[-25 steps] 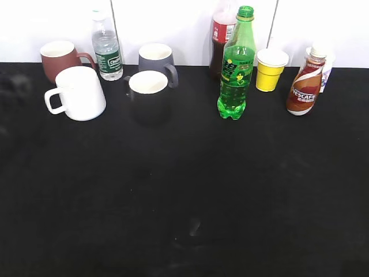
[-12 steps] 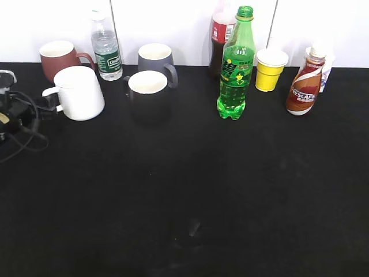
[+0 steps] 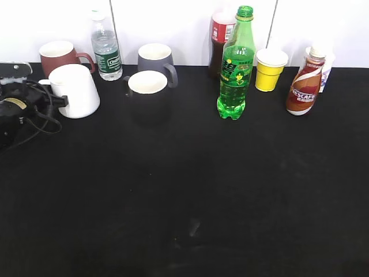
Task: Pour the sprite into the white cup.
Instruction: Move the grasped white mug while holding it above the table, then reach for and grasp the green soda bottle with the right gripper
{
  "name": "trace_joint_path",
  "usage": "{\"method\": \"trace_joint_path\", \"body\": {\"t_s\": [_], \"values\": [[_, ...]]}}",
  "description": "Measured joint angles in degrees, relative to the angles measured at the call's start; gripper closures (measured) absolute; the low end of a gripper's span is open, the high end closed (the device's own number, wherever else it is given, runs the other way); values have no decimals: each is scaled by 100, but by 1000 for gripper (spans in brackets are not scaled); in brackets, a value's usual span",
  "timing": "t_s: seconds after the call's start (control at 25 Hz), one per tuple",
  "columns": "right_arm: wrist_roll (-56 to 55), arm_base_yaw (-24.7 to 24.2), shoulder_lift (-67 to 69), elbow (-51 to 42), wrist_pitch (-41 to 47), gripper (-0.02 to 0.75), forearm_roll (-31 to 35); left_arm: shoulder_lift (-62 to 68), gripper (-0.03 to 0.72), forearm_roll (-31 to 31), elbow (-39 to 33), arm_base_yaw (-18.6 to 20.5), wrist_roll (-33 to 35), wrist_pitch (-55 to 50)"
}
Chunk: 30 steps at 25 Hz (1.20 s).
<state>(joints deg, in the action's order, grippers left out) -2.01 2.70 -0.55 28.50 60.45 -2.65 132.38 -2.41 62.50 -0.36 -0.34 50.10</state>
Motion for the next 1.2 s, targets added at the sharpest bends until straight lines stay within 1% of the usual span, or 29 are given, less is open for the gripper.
{"method": "trace_joint_path", "body": {"t_s": [0.08, 0.16, 0.24, 0.28, 0.32, 0.36, 0.44, 0.48, 0.52, 0.56, 0.6, 0.68, 0.72, 0.76, 0.8, 0.92, 0.96, 1.0, 1.04, 1.2], "values": [[0, 0, 0, 0, 0, 181, 0, 12, 620, -7, 12, 0, 0, 12], [0, 0, 0, 0, 0, 181, 0, -147, 622, 12, -214, 0, 34, 76], [0, 0, 0, 0, -5, 181, -10, -736, 627, 12, -730, 0, 79, 18], [0, 0, 24, 53, -147, 181, -10, -1128, 628, 12, -1069, 0, 83, 134], [0, 0, 161, 90, -599, 181, -10, -1568, 628, 12, -1492, -6, 83, 394], [0, 0, 389, 63, -1259, 181, -10, -1971, 629, 12, -1882, -26, 83, 526], [0, 0, 1089, -311, -3059, 181, -10, -2605, 630, 7, -2642, -153, 83, 679], [0, 0, 1652, -670, -4077, 181, -10, -2764, 630, -22, -2969, -252, 83, 791], [0, 0, 2294, -1060, -5472, 181, -10, -2838, 630, -104, -3224, -362, 83, 933], [0, 0, 3180, -1406, -6791, 181, -46, -2850, 630, -140, -3432, -488, 83, 1063], [0, 0, 4135, -1519, -7904, 181, -53, -2850, 631, -152, -3608, -594, 85, 1139], [0, 0, 6210, -1533, -9969, 181, -374, -2850, 631, -159, -3767, -751, 85, 1283], [0, 0, 7095, -1464, -10781, 181, -643, -2850, 631, -167, -3783, -779, 34, 1296], [0, 58, 8007, -1303, -11346, 181, -839, -2850, 632, -167, -3783, -781, 34, 1356], [89, 297, 8698, -1087, -11637, 181, -749, -2850, 632, -167, -3783, -781, 34, 1402], [599, 1578, 10143, -162, -11815, 179, 443, -2850, 632, -167, -3783, -781, 34, 1434], [612, 1814, 10522, 153, -11823, 154, 723, -2850, 632, -167, -3783, -781, 34, 1434], [592, 1924, 10816, 480, -11811, 106, 805, -2850, 633, -167, -3783, -781, 34, 1434], [538, 1986, 11100, 789, -11756, 80, 845, -2850, 633, -167, -3783, -781, 34, 1434], [415, 2025, 11967, 1970, -11450, 68, 845, -2850, 633, -171, -3783, -781, 34, 1439]]}}
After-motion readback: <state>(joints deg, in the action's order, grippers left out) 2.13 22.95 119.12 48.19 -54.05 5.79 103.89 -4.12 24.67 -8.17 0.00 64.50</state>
